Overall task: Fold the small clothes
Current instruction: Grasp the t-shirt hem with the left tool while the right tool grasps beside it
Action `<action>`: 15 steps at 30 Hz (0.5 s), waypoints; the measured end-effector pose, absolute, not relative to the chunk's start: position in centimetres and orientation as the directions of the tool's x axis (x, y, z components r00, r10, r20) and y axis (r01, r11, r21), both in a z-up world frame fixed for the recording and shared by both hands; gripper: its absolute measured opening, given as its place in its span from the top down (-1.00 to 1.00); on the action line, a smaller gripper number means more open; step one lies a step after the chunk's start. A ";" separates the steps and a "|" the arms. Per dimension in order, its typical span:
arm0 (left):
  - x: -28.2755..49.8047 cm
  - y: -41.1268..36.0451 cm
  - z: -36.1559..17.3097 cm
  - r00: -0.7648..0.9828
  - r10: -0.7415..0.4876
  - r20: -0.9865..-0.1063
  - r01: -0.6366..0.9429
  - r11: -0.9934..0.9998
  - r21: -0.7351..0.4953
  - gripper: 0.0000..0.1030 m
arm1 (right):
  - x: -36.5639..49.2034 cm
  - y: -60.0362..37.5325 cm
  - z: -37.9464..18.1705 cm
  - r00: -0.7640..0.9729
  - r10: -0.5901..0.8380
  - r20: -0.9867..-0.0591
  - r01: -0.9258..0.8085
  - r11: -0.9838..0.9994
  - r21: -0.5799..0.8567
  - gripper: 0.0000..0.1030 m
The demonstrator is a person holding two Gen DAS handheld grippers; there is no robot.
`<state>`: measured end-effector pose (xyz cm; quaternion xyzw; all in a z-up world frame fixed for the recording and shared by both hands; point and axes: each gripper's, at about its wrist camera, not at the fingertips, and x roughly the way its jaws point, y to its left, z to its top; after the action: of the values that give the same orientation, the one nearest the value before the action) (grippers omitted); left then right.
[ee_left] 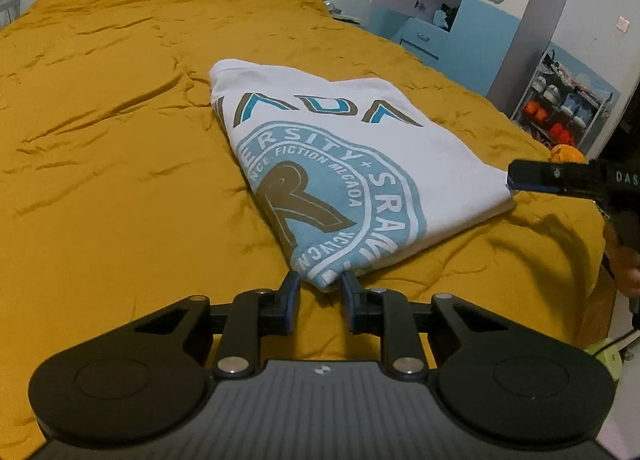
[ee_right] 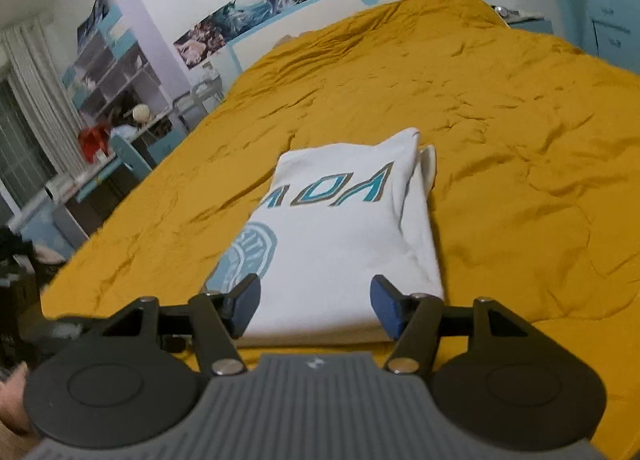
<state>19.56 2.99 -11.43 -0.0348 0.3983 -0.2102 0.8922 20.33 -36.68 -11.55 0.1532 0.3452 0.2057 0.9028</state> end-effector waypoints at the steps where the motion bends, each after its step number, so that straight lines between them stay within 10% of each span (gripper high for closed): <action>1: 19.7 2.8 -11.5 0.596 -0.398 -0.698 0.344 0.912 -0.226 0.48 | 20.4 -36.6 -11.9 0.674 0.476 -0.565 -0.259 0.869 0.422 -0.13; 7: 19.6 2.3 -11.2 0.625 -0.346 -0.700 0.322 0.931 -0.173 0.81 | 21.0 -36.4 -13.5 0.687 0.437 -0.581 -0.220 0.887 0.406 -0.13; 15: 20.5 3.2 -12.8 0.563 -0.351 -0.748 0.287 0.932 -0.222 0.64 | 21.2 -37.3 -14.8 0.659 0.462 -0.593 -0.205 0.869 0.450 -0.11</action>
<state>20.46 3.19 -12.78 -0.0373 0.4313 -0.1805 0.8832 21.21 -37.27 -14.83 0.1746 0.3680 0.1867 0.8940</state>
